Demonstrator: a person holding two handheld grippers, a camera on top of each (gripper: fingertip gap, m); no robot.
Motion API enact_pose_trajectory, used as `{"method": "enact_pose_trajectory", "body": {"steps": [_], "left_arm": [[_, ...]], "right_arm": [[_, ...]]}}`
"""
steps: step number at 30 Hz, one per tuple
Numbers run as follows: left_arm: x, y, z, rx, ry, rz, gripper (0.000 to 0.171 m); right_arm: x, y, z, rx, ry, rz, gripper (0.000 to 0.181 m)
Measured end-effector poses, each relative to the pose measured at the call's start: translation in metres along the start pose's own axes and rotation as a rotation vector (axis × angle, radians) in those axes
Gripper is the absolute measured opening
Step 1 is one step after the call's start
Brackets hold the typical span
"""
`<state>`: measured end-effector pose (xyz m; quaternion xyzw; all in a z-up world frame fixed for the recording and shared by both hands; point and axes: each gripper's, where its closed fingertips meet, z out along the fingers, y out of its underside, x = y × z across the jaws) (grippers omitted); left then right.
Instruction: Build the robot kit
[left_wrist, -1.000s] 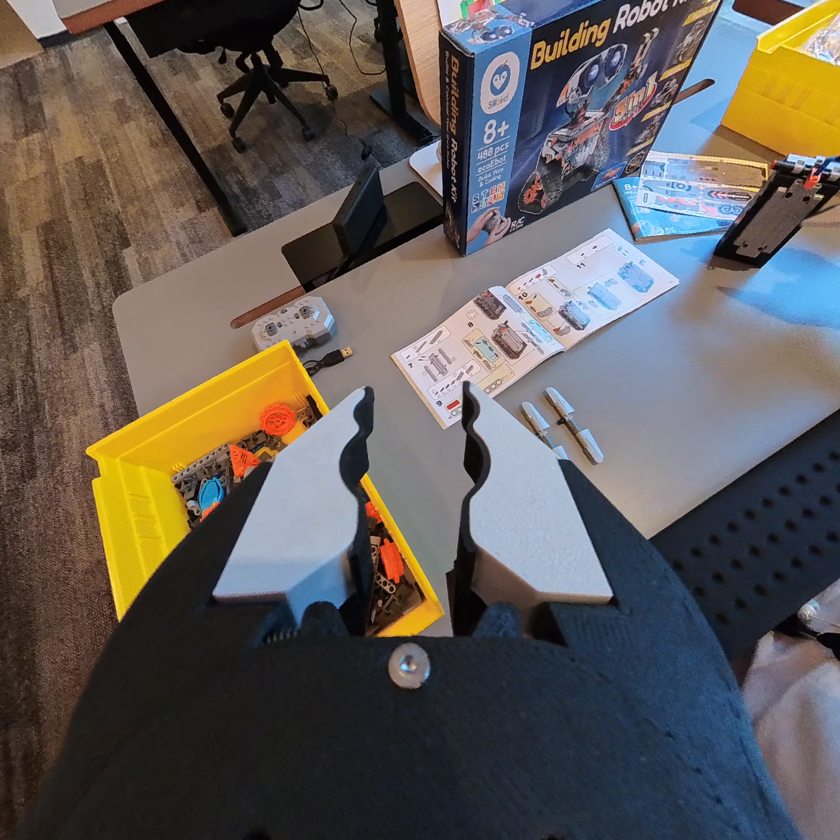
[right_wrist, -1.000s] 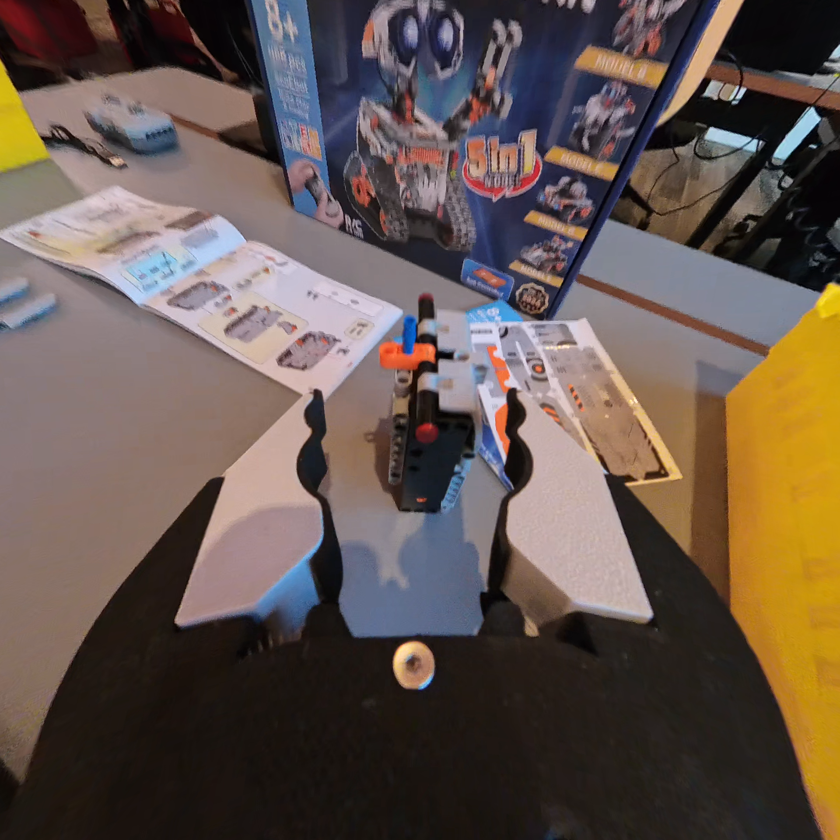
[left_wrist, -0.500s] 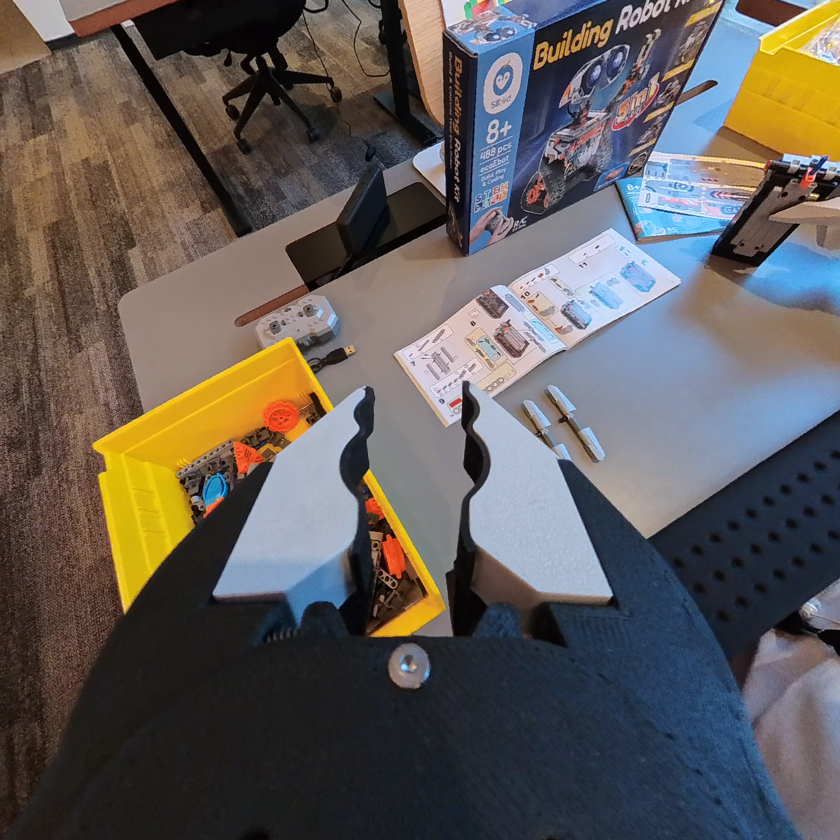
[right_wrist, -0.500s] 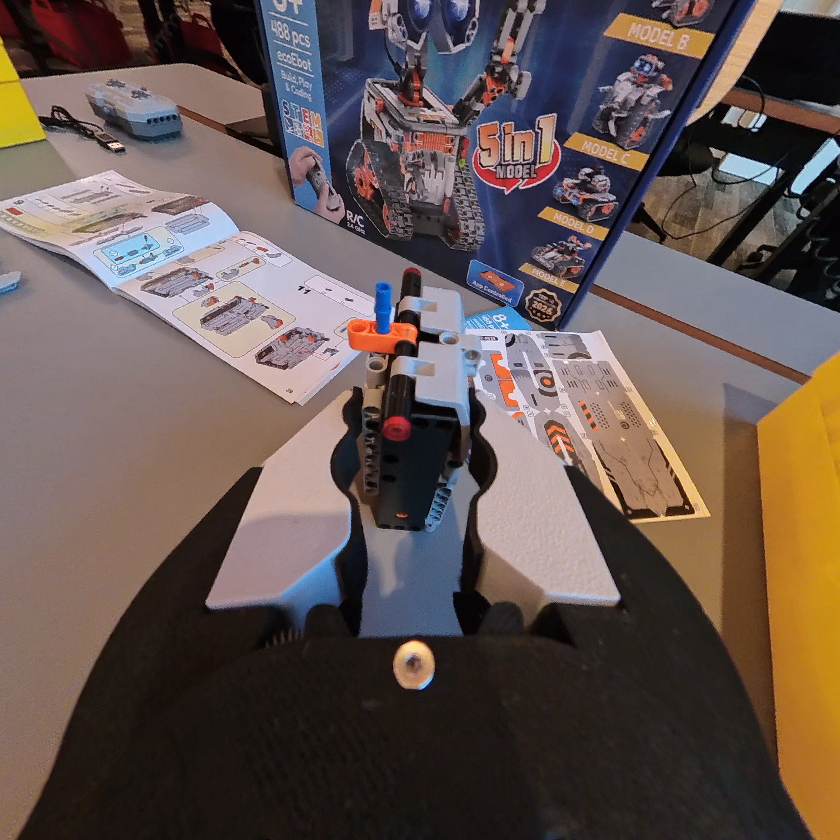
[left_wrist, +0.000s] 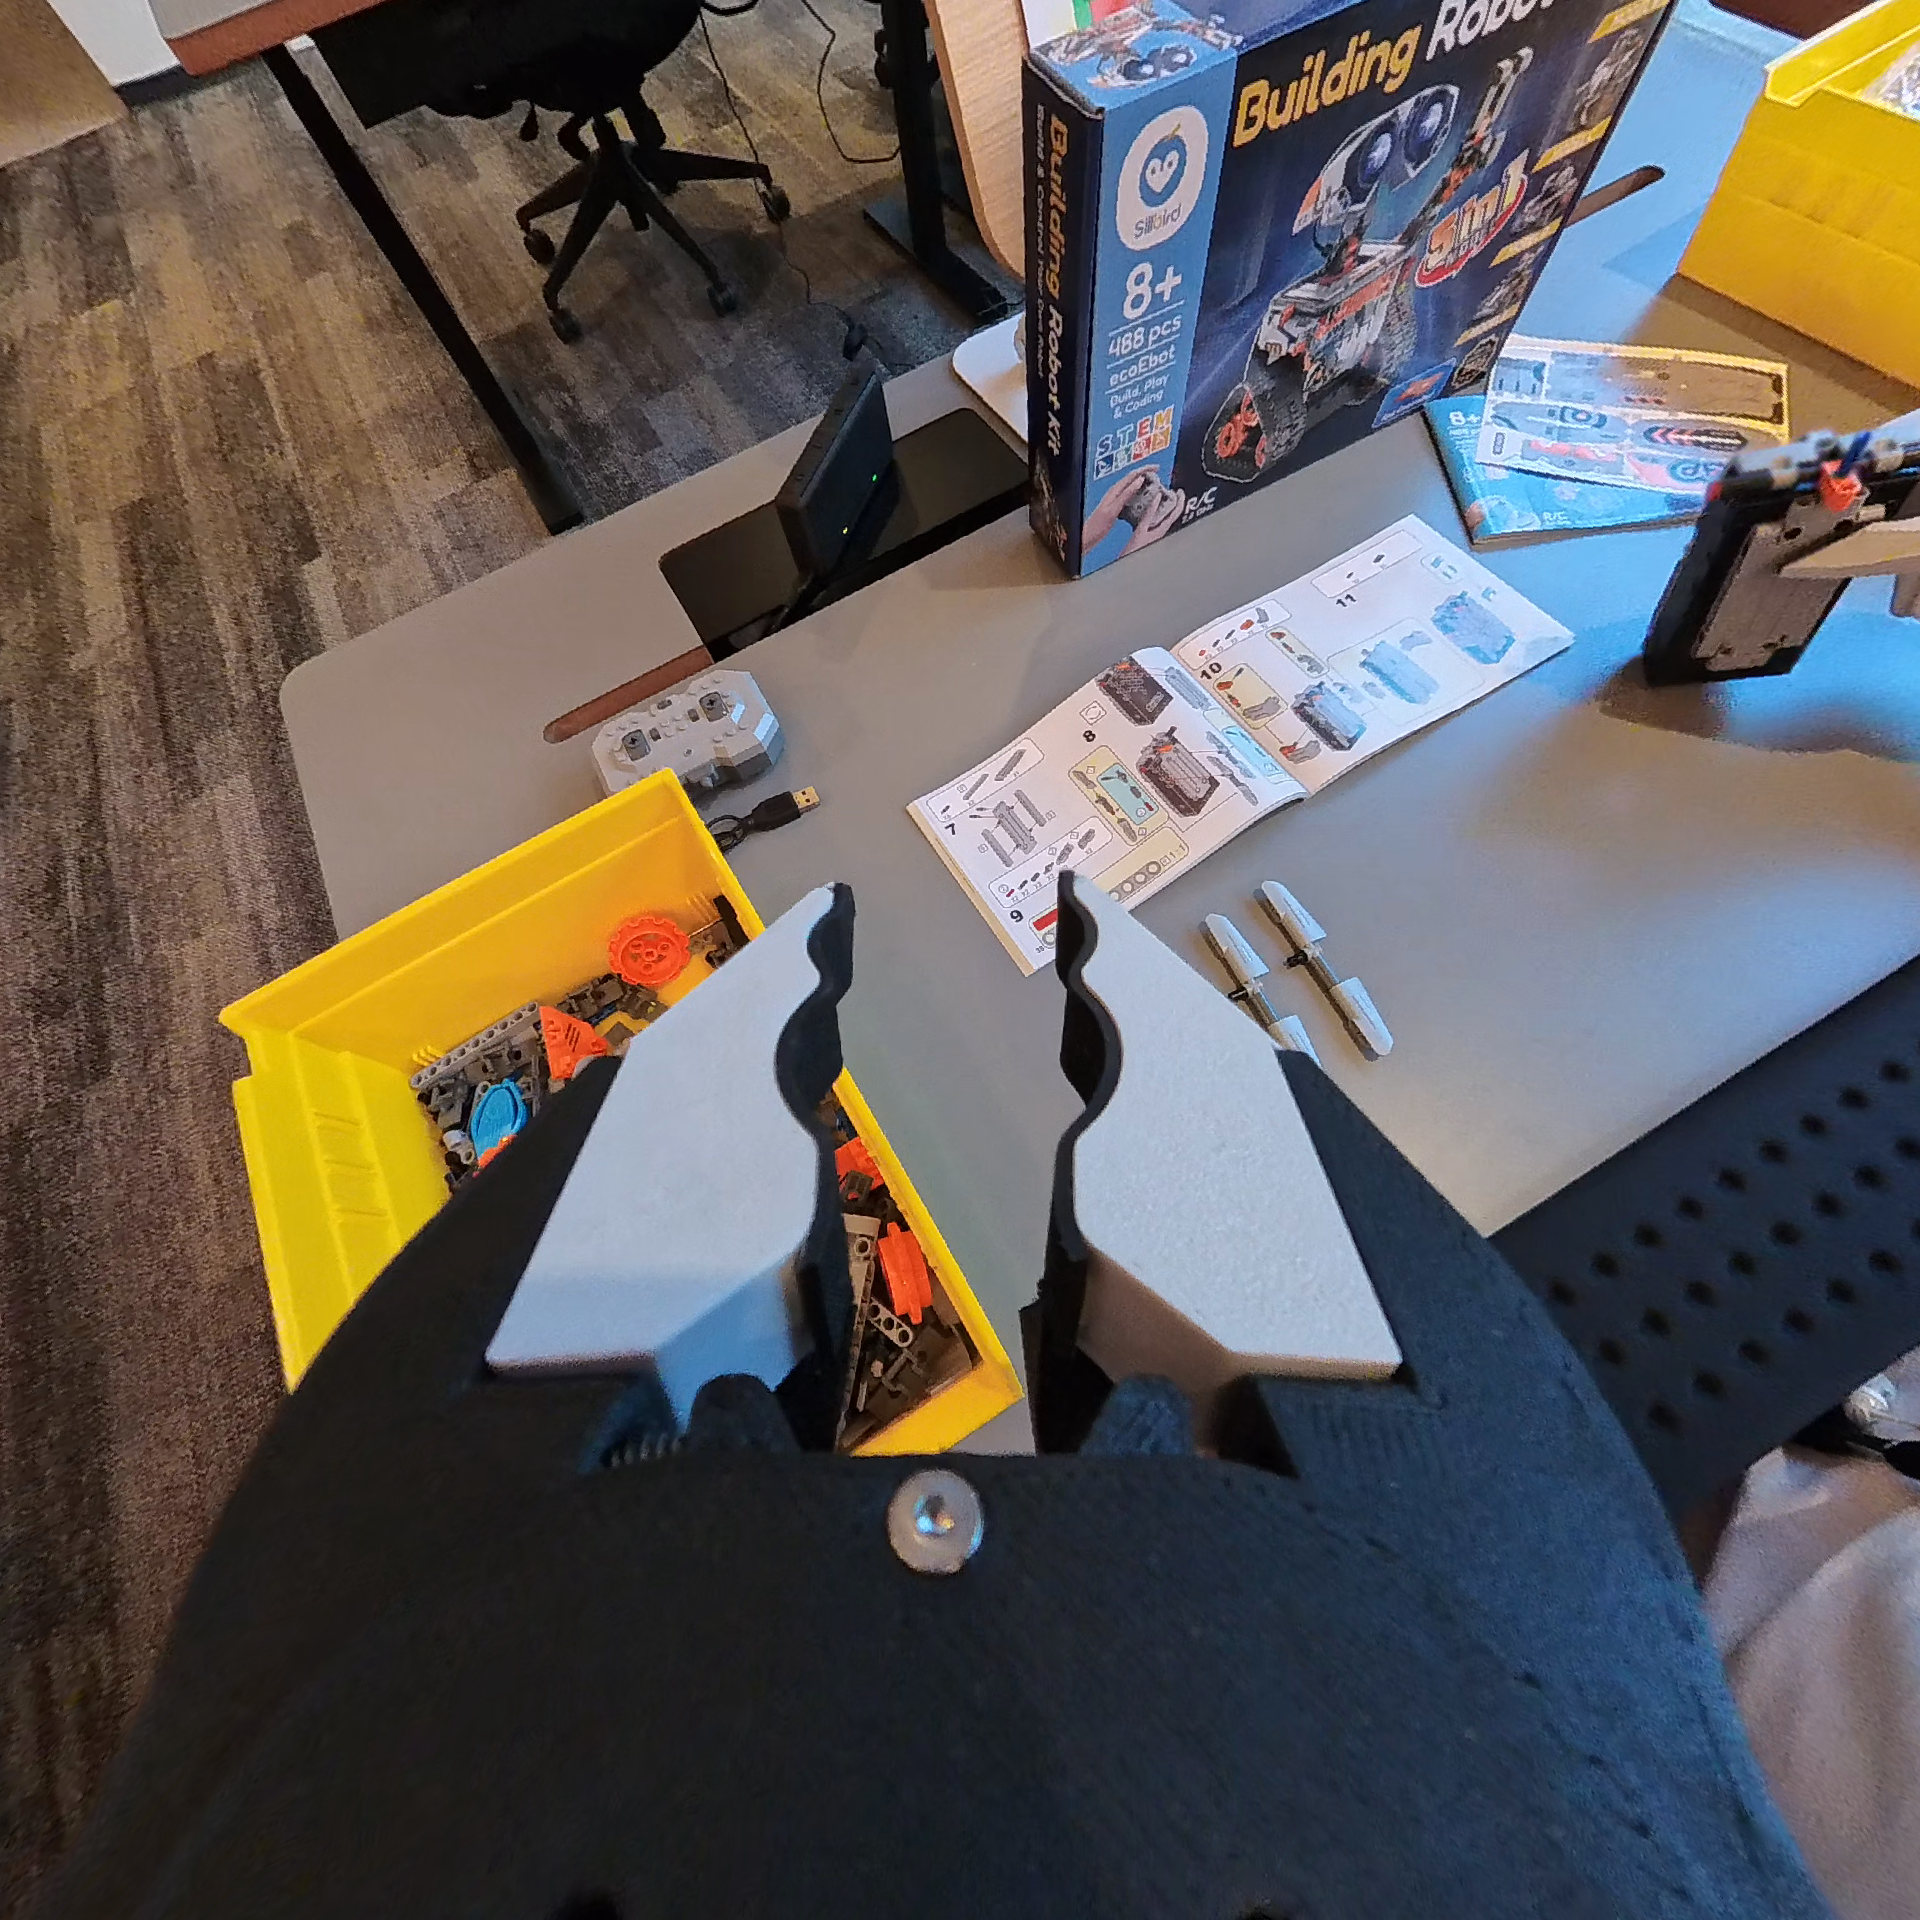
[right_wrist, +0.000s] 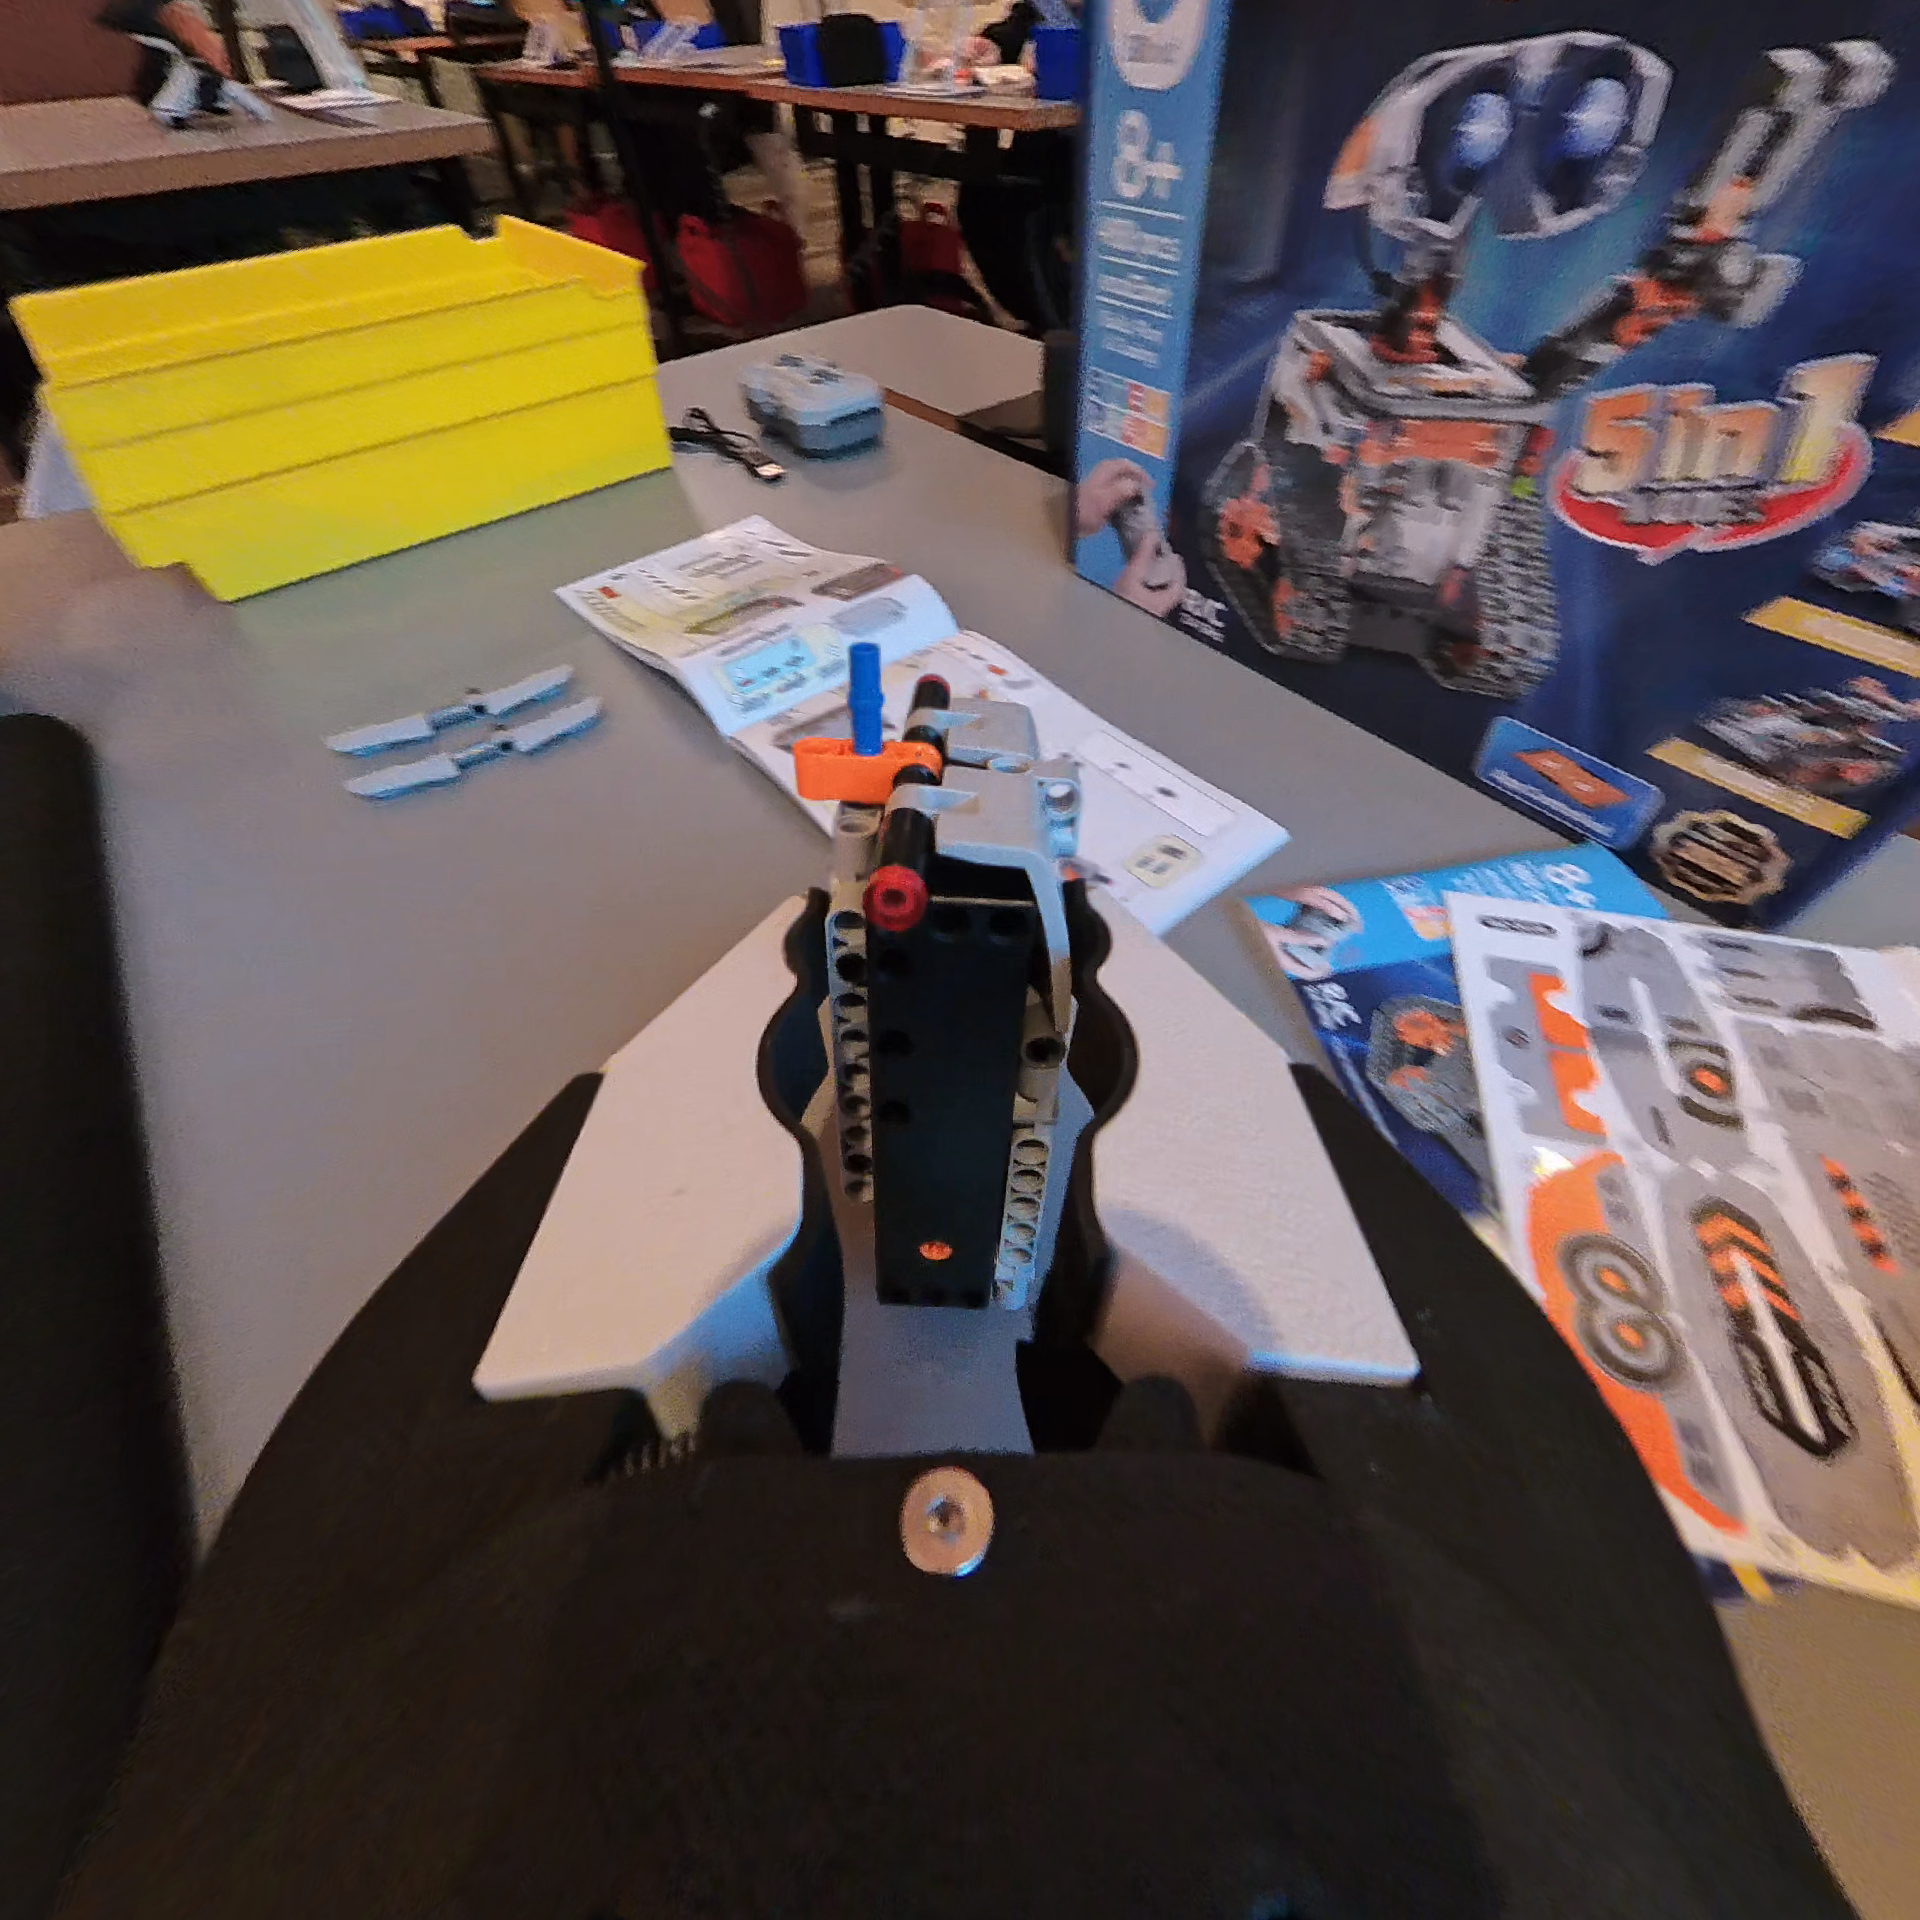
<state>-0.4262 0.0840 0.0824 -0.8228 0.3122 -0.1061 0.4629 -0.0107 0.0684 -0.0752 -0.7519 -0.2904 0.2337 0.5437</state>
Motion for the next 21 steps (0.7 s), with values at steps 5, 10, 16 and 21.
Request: {"method": "enact_pose_trajectory", "body": {"steps": [5,10,16,21], "left_arm": [[0.004,-0.001,0.003,-0.005,0.013,0.011,0.038],[0.052,-0.011,0.006,0.037,0.274,0.112,0.037],[0.122,0.006,0.012,-0.073,0.596,0.274,0.038],[0.124,-0.002,0.011,-0.046,0.601,0.241,0.033]], "right_arm": [[-0.037,-0.016,0.021,0.024,-0.149,-0.014,0.043],[-0.065,-0.022,0.049,0.037,-0.296,-0.037,0.043],[-0.095,-0.02,0.081,0.013,-0.439,-0.107,0.043],[-0.106,-0.024,0.098,0.012,-0.507,-0.164,0.043]]}}
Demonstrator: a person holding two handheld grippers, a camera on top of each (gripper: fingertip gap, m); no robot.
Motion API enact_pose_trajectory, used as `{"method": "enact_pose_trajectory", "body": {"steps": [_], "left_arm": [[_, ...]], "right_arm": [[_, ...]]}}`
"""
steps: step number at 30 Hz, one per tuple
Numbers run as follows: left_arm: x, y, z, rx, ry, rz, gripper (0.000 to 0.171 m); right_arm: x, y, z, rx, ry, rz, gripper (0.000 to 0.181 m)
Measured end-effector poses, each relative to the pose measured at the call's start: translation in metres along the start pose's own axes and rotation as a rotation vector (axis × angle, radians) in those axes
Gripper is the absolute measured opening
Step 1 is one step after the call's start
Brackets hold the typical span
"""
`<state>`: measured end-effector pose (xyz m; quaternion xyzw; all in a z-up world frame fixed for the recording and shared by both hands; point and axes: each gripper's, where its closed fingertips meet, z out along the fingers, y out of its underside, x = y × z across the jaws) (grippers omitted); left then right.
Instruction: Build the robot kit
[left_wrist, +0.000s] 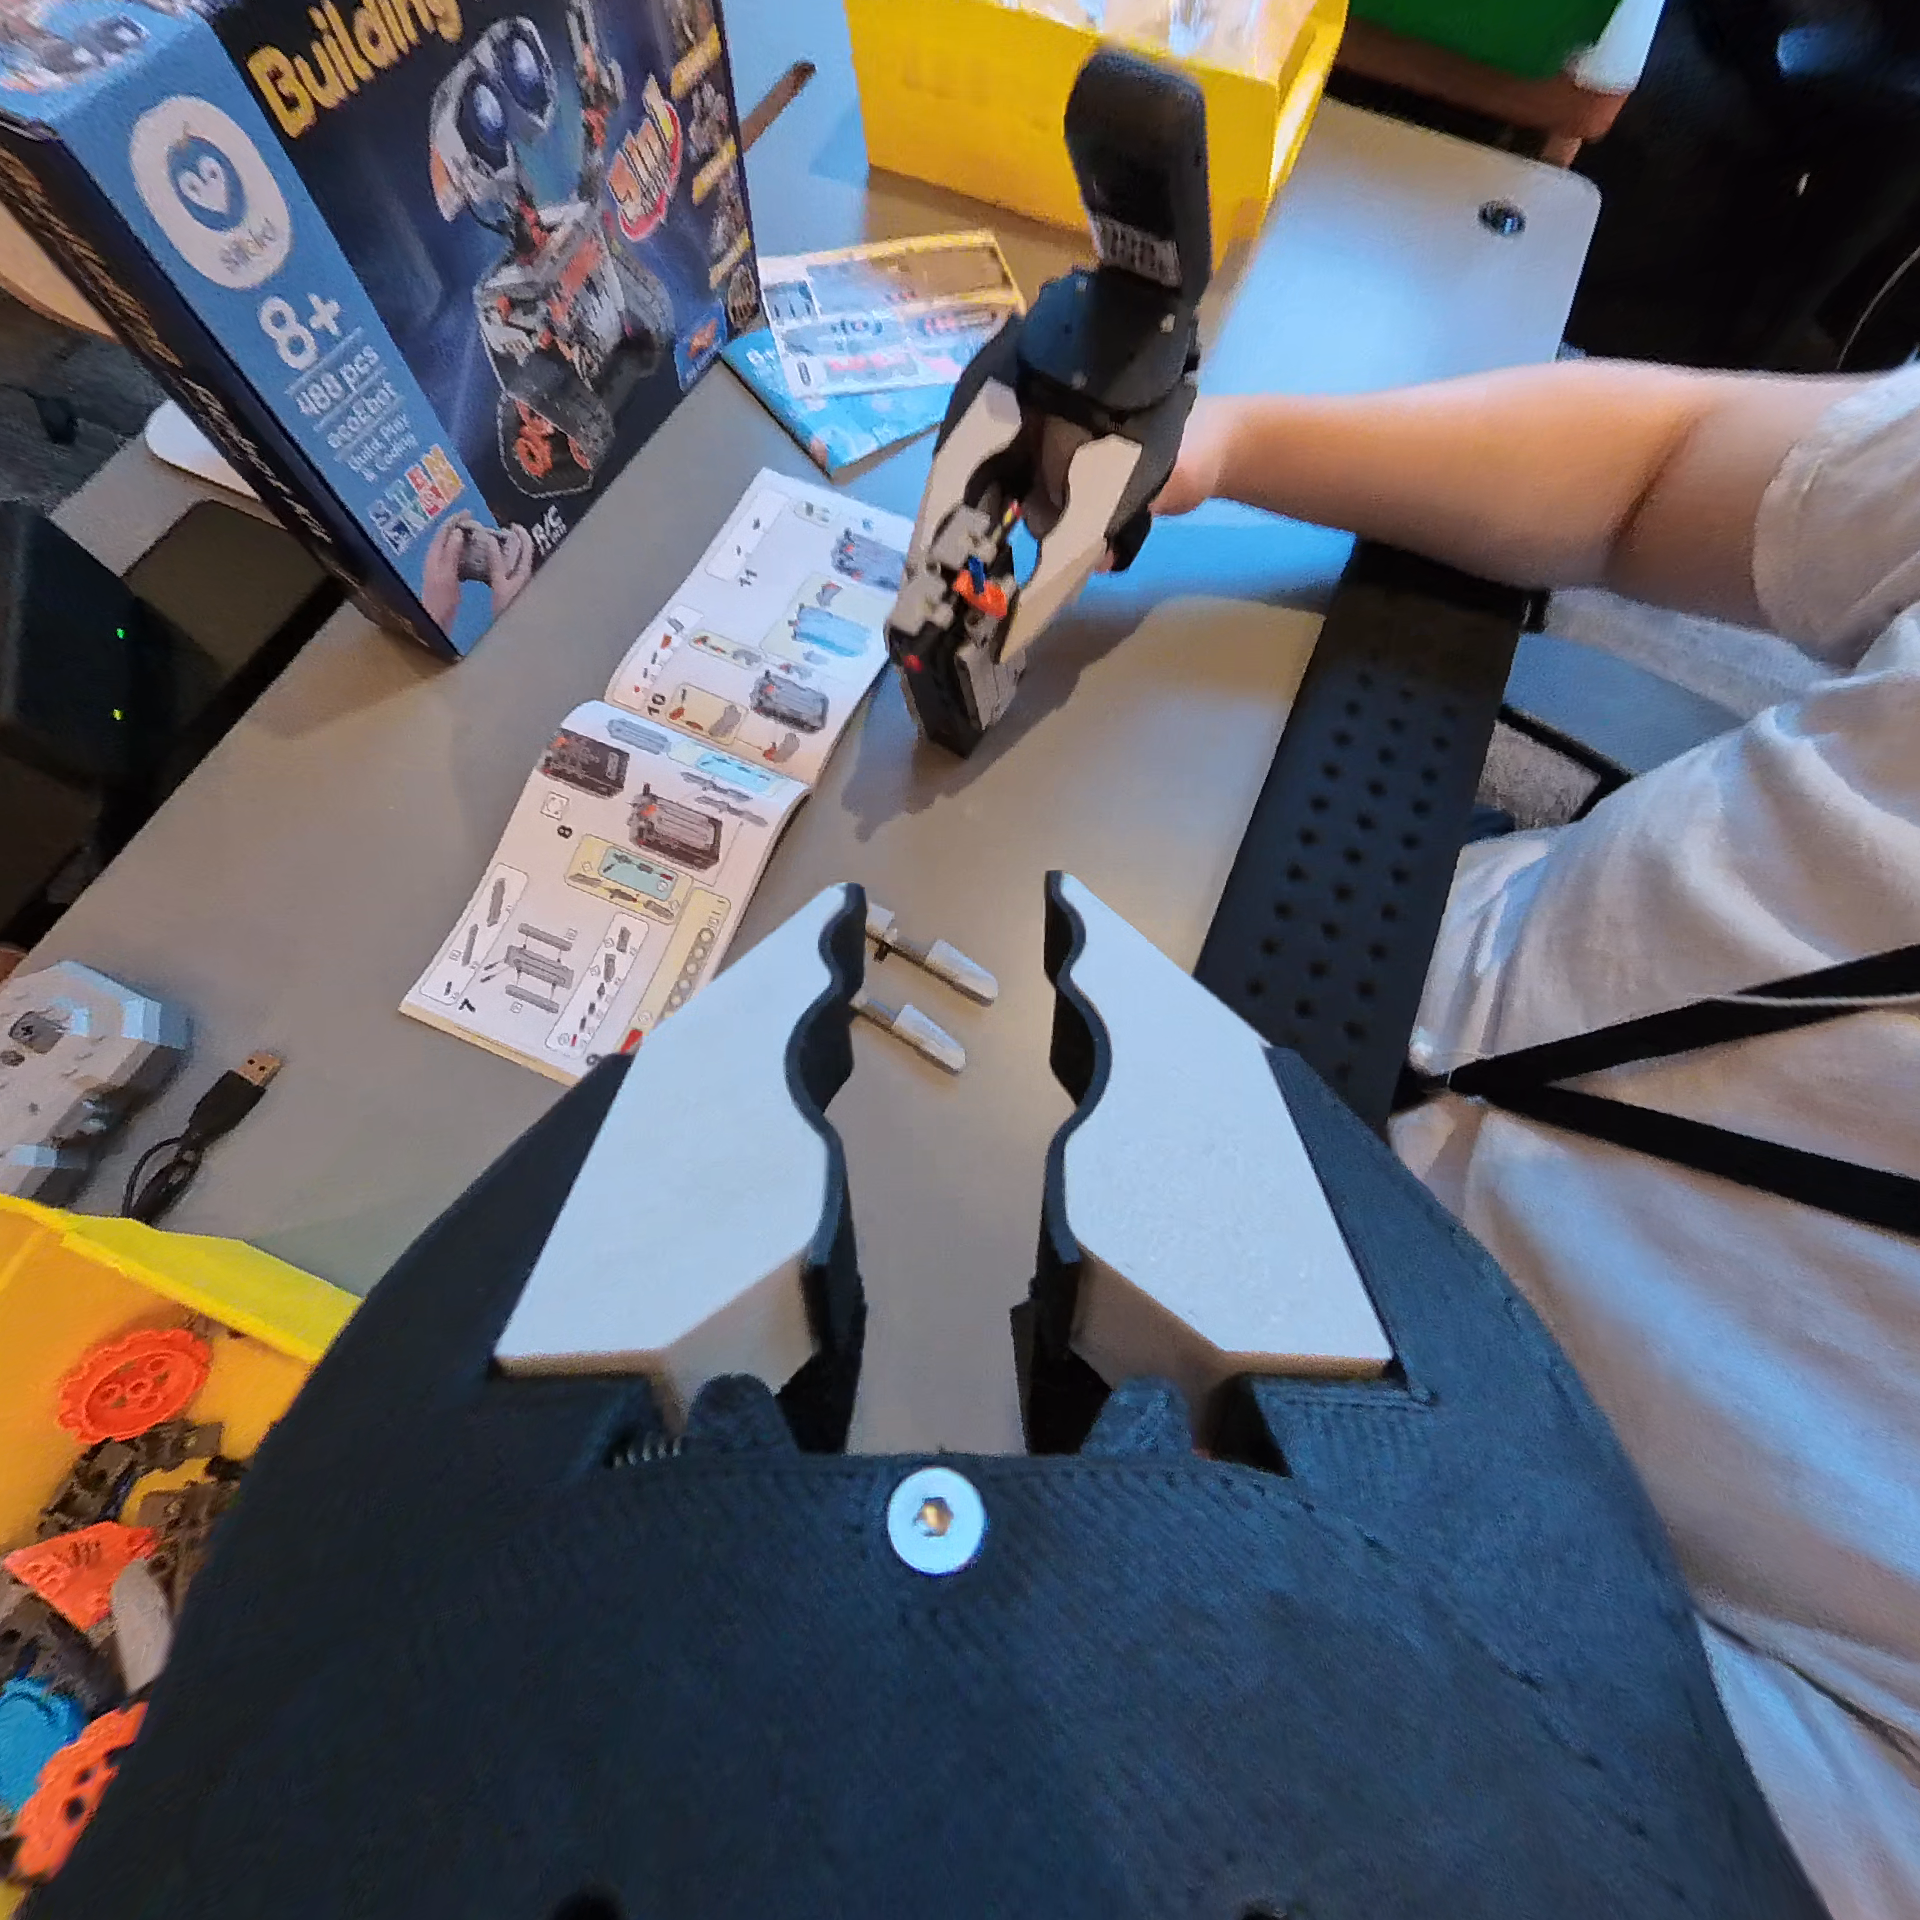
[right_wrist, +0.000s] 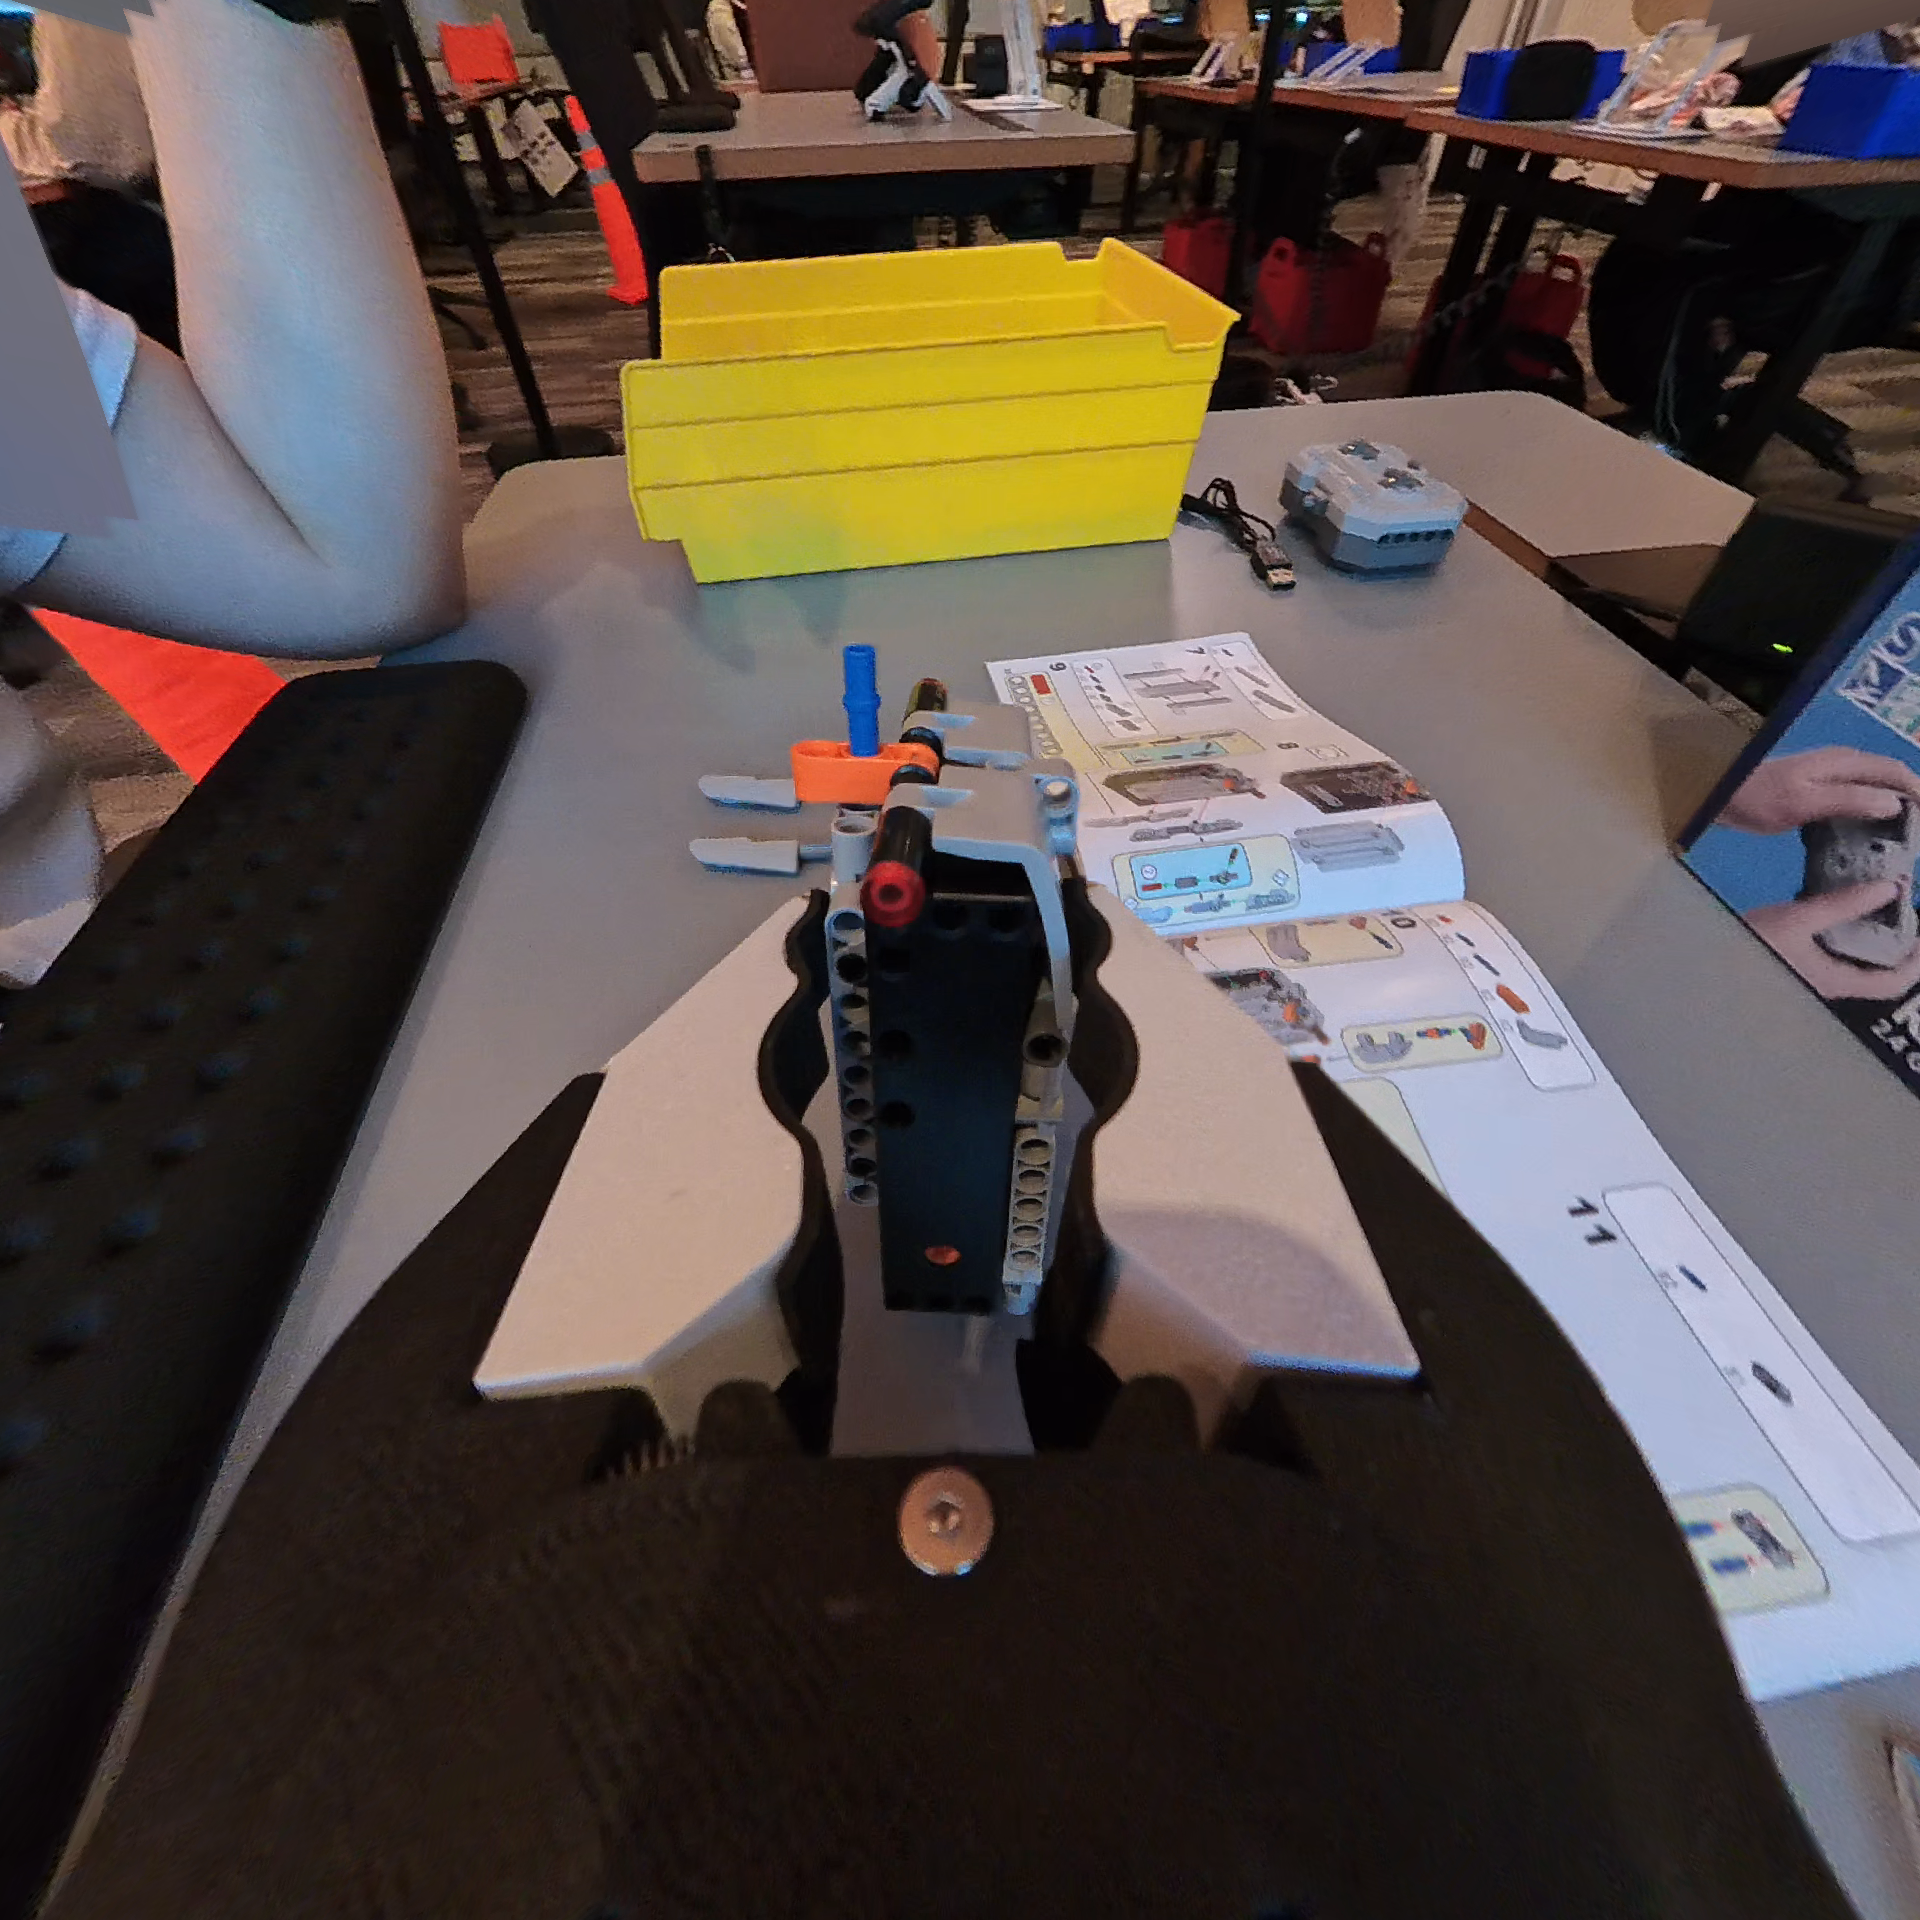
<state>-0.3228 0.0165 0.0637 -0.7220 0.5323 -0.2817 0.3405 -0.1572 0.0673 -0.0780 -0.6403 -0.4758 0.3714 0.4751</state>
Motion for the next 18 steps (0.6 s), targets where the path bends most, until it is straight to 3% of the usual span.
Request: {"method": "enact_pose_trajectory", "body": {"steps": [12,18], "left_arm": [[-0.059,0.003,-0.058,0.18,-0.239,-0.196,0.031],[-0.075,-0.011,-0.07,0.273,-0.286,-0.197,0.03]], "right_arm": [[0.0,0.011,-0.004,-0.049,-0.125,-0.054,0.043],[0.001,0.011,-0.004,-0.05,-0.198,-0.037,0.044]]}}
